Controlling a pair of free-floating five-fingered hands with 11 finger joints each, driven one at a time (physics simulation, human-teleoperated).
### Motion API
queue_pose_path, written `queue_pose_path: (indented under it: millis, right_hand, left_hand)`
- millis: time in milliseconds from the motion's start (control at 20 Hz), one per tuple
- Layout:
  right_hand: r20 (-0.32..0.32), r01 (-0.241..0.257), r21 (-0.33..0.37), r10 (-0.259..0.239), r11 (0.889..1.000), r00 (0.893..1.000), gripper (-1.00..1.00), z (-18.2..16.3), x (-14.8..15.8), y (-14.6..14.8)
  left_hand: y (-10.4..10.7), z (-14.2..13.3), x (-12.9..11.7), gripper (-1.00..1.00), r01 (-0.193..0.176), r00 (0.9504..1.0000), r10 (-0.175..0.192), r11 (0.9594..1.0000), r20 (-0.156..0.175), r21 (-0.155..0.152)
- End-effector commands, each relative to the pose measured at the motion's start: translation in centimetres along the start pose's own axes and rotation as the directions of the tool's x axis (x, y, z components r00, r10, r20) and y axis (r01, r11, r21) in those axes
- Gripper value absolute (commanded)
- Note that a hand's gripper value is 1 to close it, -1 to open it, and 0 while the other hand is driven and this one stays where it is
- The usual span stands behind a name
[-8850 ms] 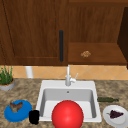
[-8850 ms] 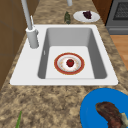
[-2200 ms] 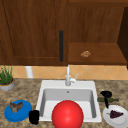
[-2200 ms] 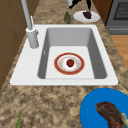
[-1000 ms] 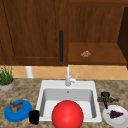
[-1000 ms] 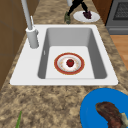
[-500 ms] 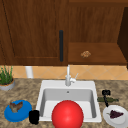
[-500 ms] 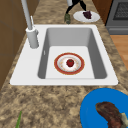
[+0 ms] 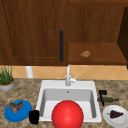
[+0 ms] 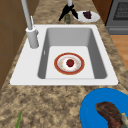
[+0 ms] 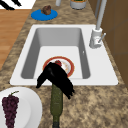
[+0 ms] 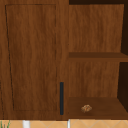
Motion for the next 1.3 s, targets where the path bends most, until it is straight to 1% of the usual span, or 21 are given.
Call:
queue_pose_path:
  millis: [0, 100, 150, 250, 350, 400, 500, 600, 650, 700, 800, 850, 900, 950, 1000, 1050, 1150, 1200, 1250]
  right_hand:
    - [0.014, 0.054, -0.043, -0.053, 0.998, 0.998, -1.00, -3.2, 0.5, 0.1]
    - [0.035, 0.049, -0.058, -0.047, 0.997, 0.998, -1.00, -4.2, 0.8, 0.6]
    - [0.038, 0.055, -0.070, -0.053, 0.996, 0.998, -1.00, -4.7, 0.9, 0.7]
    - [0.043, 0.072, -0.106, -0.067, 0.992, 0.997, -1.00, -4.3, 0.3, 0.9]
    - [0.055, 0.088, -0.128, -0.081, 0.988, 0.995, -1.00, -3.8, -0.2, 1.9]
    - [0.062, 0.096, -0.142, -0.088, 0.985, 0.994, -1.00, -3.6, -0.4, 2.4]
    - [0.072, 0.118, -0.185, -0.106, 0.976, 0.992, -1.00, -3.3, -1.2, 3.3]
    - [0.091, 0.139, -0.197, -0.123, 0.971, 0.988, -1.00, -3.1, -1.8, 4.1]
    - [0.105, 0.153, -0.200, -0.134, 0.968, 0.985, 1.00, -2.9, -1.8, 4.3]
    - [0.117, 0.151, -0.210, -0.128, 0.966, 0.985, 1.00, -2.3, -1.8, 4.3]
    - [0.138, 0.192, -0.225, -0.164, 0.955, 0.977, 1.00, -1.4, -2.0, 4.2]
    - [0.142, 0.197, -0.240, -0.167, 0.951, 0.976, 1.00, -1.1, -2.3, 4.4]
    - [0.142, 0.187, -0.258, -0.154, 0.948, 0.978, 1.00, -0.9, -2.6, 5.1]
    - [0.152, 0.192, -0.275, -0.155, 0.942, 0.976, 1.00, -0.6, -2.9, 5.5]
    - [0.157, 0.200, -0.280, -0.161, 0.939, 0.974, 1.00, -0.2, -3.4, 5.4]
    - [0.126, 0.161, -0.247, -0.133, 0.956, 0.983, 1.00, -0.6, -2.5, 4.4]
    - [0.126, 0.167, -0.251, -0.139, 0.953, 0.982, 1.00, -0.6, -2.3, 4.5]
    - [0.129, 0.178, -0.261, -0.148, 0.949, 0.981, 1.00, 0.1, -2.5, 4.0]
    - [0.121, 0.185, -0.259, -0.159, 0.948, 0.980, 1.00, -0.1, -2.2, 2.8]
  left_hand:
    - [0.0, 0.0, 0.0, 0.00, 0.000, 1.0000, 0.000, 1.0000, 0.000, 0.000]
    - [0.0, 0.0, 0.0, 0.00, 0.000, 1.0000, 0.000, 1.0000, 0.000, 0.000]
    - [0.0, 0.0, 0.0, 0.00, 0.000, 1.0000, 0.000, 1.0000, 0.000, 0.000]
    - [0.0, 0.0, 0.0, 0.00, 0.000, 1.0000, 0.000, 1.0000, 0.000, 0.000]
    - [0.0, 0.0, 0.0, 0.00, 0.000, 1.0000, 0.000, 1.0000, 0.000, 0.000]
    - [0.0, 0.0, 0.0, 0.00, 0.000, 1.0000, 0.000, 1.0000, 0.000, 0.000]
    - [0.0, 0.0, 0.0, 0.00, 0.000, 1.0000, 0.000, 1.0000, 0.000, 0.000]
    - [0.0, 0.0, 0.0, 0.00, 0.000, 1.0000, 0.000, 1.0000, 0.000, 0.000]
    - [0.0, 0.0, 0.0, 0.00, 0.000, 1.0000, 0.000, 1.0000, 0.000, 0.000]
    - [0.0, 0.0, 0.0, 0.00, 0.000, 1.0000, 0.000, 1.0000, 0.000, 0.000]
    - [0.0, 0.0, 0.0, 0.00, 0.000, 1.0000, 0.000, 1.0000, 0.000, 0.000]
    - [0.0, 0.0, 0.0, 0.00, 0.000, 1.0000, 0.000, 1.0000, 0.000, 0.000]
    - [0.0, 0.0, 0.0, 0.00, 0.000, 1.0000, 0.000, 1.0000, 0.000, 0.000]
    - [0.0, 0.0, 0.0, 0.00, 0.000, 1.0000, 0.000, 1.0000, 0.000, 0.000]
    - [0.0, 0.0, 0.0, 0.00, 0.000, 1.0000, 0.000, 1.0000, 0.000, 0.000]
    - [0.0, 0.0, 0.0, 0.00, 0.000, 1.0000, 0.000, 1.0000, 0.000, 0.000]
    - [0.0, 0.0, 0.0, 0.00, 0.000, 1.0000, 0.000, 1.0000, 0.000, 0.000]
    - [0.0, 0.0, 0.0, 0.00, 0.000, 1.0000, 0.000, 1.0000, 0.000, 0.000]
    - [0.0, 0.0, 0.0, 0.00, 0.000, 1.0000, 0.000, 1.0000, 0.000, 0.000]
